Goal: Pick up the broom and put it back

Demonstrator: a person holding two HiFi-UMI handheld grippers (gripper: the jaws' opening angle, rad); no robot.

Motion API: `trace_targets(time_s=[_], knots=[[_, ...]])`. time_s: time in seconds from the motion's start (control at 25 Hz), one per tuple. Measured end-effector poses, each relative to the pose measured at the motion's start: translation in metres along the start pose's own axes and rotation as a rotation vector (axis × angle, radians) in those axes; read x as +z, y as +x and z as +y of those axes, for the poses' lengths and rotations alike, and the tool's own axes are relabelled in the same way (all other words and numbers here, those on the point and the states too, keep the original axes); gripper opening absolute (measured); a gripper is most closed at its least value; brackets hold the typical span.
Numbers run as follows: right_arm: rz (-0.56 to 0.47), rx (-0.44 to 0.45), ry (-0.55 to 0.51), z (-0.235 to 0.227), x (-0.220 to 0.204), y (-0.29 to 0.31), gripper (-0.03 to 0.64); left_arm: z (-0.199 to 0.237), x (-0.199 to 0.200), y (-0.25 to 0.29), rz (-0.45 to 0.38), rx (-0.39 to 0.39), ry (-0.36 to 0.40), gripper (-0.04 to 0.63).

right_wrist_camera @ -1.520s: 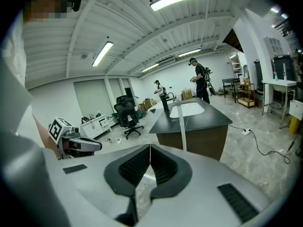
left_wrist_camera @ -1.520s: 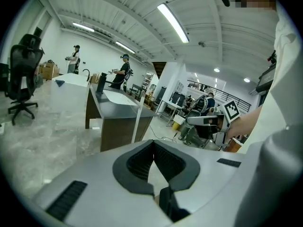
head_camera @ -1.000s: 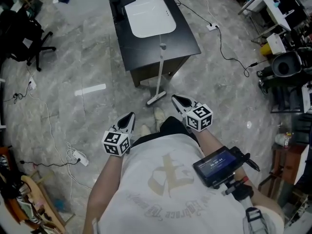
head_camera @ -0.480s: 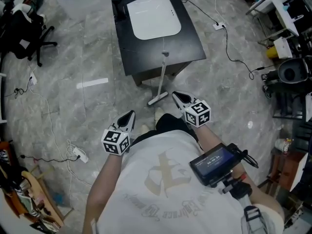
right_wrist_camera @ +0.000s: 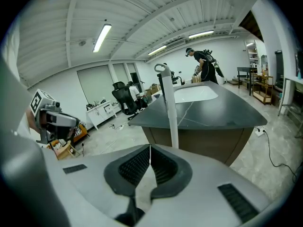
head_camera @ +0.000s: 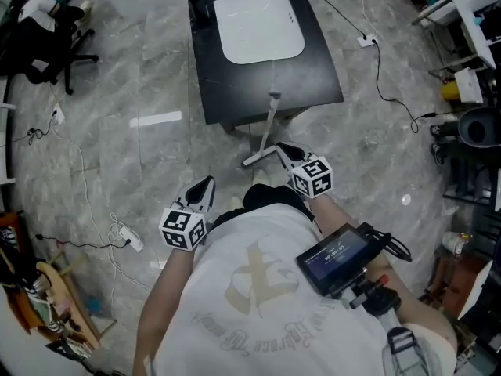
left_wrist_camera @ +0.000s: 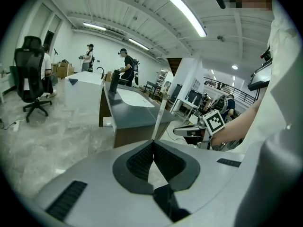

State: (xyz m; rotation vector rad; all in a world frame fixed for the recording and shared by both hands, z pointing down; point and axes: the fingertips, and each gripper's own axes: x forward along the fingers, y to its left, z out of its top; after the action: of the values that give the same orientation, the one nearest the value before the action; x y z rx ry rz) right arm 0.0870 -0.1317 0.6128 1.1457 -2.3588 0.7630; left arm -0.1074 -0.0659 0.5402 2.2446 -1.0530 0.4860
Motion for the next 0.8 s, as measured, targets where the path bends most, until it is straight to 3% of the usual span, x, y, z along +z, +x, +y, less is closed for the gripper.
trace_targets(time_s=[0.4, 0.8], knots=[[0.036, -0.005, 0.047, -0.033, -0.008, 0.036, 0.024, 0.001, 0.009, 0.007, 0.035, 0.041, -0.003, 0.012], [0.115, -0.003, 0.061, -0.054, -0.02, 0.07, 0.095, 0.011, 0.011, -0.003, 0.025, 0.141, -0.041, 0.012]])
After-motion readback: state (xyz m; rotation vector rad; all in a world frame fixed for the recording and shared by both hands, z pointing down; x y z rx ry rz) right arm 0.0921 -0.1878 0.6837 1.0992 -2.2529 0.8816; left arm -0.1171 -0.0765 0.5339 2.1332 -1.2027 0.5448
